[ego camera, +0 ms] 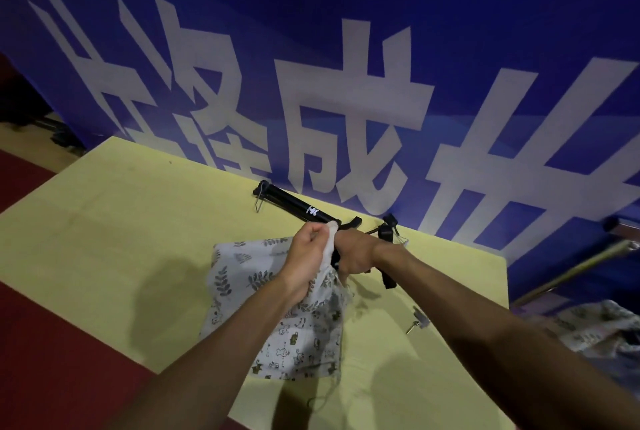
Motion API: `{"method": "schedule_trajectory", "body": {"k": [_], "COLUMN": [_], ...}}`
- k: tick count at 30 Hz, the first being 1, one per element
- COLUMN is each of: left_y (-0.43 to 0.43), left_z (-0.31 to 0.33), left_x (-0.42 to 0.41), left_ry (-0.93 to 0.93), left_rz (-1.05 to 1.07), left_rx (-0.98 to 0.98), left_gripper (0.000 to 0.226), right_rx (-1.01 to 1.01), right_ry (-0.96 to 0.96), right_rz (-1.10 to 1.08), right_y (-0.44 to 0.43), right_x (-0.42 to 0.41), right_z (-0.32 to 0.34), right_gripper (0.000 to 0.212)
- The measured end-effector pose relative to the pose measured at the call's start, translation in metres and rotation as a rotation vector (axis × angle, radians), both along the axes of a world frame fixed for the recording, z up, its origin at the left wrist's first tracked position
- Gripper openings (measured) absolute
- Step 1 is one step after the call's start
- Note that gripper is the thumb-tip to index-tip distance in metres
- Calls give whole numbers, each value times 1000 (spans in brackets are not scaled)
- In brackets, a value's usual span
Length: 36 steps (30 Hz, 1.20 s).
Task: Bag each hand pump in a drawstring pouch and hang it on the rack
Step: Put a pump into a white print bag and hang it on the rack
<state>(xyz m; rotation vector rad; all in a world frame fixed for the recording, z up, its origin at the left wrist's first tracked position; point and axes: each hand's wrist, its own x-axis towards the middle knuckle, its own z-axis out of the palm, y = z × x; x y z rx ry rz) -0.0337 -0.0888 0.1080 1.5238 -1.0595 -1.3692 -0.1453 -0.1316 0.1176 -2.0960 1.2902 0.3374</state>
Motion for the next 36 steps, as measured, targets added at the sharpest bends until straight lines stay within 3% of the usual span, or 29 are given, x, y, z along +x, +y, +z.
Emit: {"method": "schedule_trajectory", "body": {"k": [7, 11, 18, 22, 26, 31, 36], "left_y": [5, 8, 4, 3, 4, 12, 22], "left_z": [-36, -54, -65, -70, -73, -83, -98], "left_x": [14, 13, 5, 4, 4, 11, 17], "left_ry": [-36, -37, -44, -52, -99, -183, -290], "left_rz": [107, 164, 202, 161, 137, 85, 97], "left_rx": [109, 166, 253, 277, 280, 270, 285], "left_gripper": [17, 23, 29, 32, 22, 22, 20], "right_rx": [56, 60, -187, -43, -60, 4, -30], "right_ry": [-102, -110, -305, -299, -358, -384, -527], "right_rz": [-129, -167, -236, -237, -295, -434, -592], "right_y": [4, 5, 38, 57, 67, 71, 67], "right_x": [6, -1, -27, -29, -24, -37, -48], "right_z": [-46, -63, -71, -93, -105, -104, -86], "right_gripper": [59, 53, 31, 25, 11, 11, 16]}}
